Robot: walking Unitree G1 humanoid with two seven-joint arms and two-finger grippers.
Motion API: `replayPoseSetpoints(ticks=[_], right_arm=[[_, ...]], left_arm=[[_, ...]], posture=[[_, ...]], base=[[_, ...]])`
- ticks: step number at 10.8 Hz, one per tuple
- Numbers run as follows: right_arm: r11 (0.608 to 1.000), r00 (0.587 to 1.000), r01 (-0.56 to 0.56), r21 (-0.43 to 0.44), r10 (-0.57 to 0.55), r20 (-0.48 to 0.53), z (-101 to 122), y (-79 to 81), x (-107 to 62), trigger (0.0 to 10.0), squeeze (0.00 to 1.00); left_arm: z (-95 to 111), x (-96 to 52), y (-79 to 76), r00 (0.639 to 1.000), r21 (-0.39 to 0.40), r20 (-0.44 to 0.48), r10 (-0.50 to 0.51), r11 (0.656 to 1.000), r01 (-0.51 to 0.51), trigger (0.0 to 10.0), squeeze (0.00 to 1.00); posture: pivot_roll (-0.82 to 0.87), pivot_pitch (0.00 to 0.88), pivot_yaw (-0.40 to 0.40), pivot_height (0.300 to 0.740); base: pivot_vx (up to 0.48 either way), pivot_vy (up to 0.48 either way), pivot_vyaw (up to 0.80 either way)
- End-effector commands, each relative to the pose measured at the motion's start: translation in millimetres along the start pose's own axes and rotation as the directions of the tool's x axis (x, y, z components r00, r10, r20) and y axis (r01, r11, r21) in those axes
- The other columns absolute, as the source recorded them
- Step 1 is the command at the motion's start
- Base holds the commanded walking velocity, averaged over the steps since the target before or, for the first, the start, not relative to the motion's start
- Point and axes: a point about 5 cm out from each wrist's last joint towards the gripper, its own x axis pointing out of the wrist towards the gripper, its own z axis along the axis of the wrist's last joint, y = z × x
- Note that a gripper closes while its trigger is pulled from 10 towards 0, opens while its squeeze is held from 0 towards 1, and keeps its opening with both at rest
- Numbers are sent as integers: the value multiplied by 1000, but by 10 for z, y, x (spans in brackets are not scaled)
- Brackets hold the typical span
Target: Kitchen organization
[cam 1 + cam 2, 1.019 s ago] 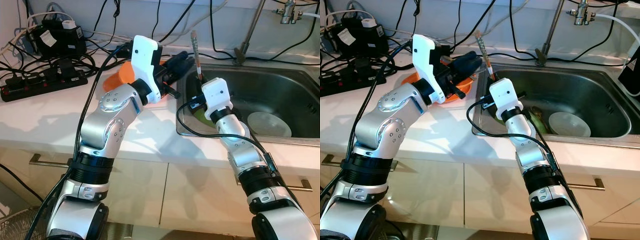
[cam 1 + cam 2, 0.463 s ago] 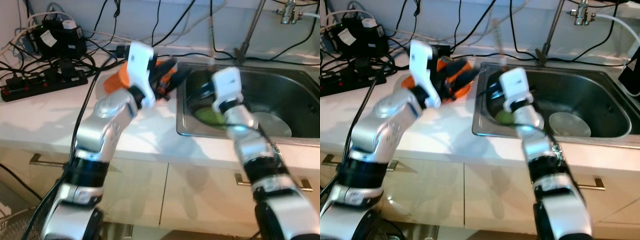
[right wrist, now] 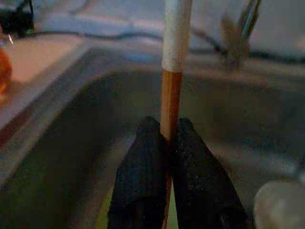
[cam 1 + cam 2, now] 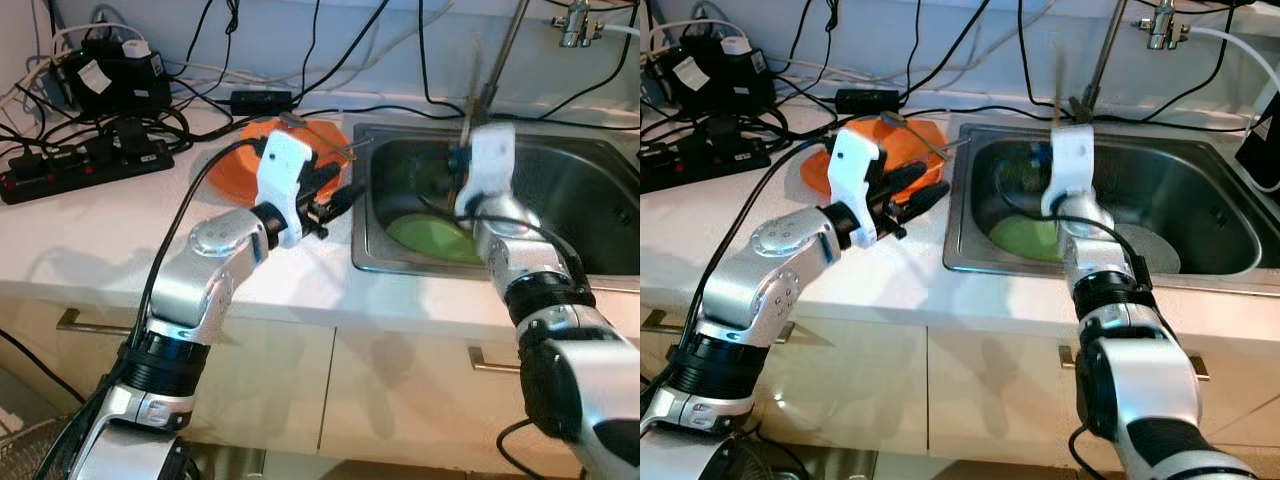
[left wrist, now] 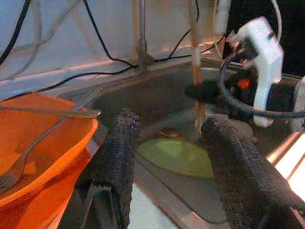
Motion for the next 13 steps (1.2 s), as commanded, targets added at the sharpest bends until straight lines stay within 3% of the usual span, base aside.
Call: replayPoseSetpoints(ticks=[1,5,10,11,12,13], right_arm=[[999,1000,-14,41,14,-18,43,14,18,10000,0],[993,984,-31,116,50,-170,-226,105,5,10000,0],[992,969,-27,121,56,-239,-449,185,-35,10000,0],[992,968,-26,123,55,-247,-478,190,-42,10000,110],[991,966,-30,127,62,-250,-497,203,-46,10000,1000],[992,966,-30,123,60,-253,-510,206,-49,10000,1000]], left_arm=[[17,1,-60,1000,23,-10,-27,999,28,10000,0],[-87,-42,-178,992,42,-92,-82,995,87,10000,0],[-174,-63,-268,982,35,-151,-117,992,124,10000,0],[-172,-68,-271,981,37,-154,-117,992,124,10000,0],[-173,-72,-272,981,36,-155,-116,992,123,10000,0],[-176,-74,-272,981,35,-155,-115,992,122,10000,0]], posture=[[220,0,-39,740],[237,0,-52,740],[255,0,-58,740],[257,0,-58,740],[258,0,-57,740],[258,0,-56,740]], base=[[0,0,0],[0,0,0],[0,0,0],[0,0,0],[0,0,0],[0,0,0]])
